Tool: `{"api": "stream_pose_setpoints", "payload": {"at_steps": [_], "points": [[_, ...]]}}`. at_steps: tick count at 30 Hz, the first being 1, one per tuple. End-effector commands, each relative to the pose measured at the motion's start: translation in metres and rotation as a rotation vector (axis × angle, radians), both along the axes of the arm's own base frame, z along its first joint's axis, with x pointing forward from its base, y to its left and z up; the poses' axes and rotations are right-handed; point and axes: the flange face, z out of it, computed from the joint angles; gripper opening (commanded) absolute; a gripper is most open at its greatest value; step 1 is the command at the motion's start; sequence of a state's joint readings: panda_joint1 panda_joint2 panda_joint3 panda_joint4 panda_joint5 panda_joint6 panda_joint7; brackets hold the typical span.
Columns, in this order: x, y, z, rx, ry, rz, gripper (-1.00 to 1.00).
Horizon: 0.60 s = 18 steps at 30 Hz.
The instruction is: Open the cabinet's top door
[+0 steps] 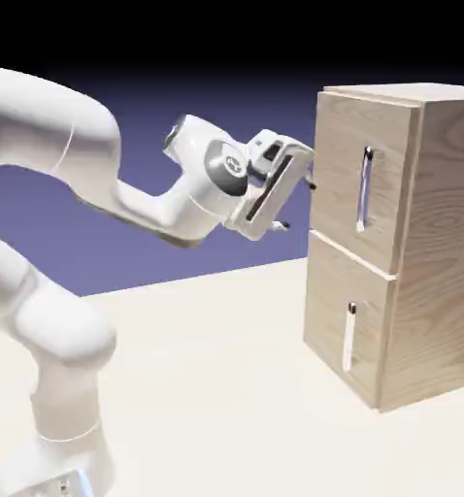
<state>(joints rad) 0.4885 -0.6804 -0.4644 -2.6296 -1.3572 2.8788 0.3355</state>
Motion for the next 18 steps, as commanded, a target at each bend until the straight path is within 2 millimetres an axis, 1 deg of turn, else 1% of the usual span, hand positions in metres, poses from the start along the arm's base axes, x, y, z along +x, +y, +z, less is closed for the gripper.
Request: {"api": "stream_pose_setpoints", "payload": {"at_steps": [1, 10, 18], "points": [[0.000, -0.001, 0.000, -0.042, -0.012, 0.022, 0.00], [0.004, -0.012, 0.000, -0.420, -0.126, 0.196, 0.00], [0.014, -0.027, -0.005, -0.761, -0.233, 0.316, 0.00]]}}
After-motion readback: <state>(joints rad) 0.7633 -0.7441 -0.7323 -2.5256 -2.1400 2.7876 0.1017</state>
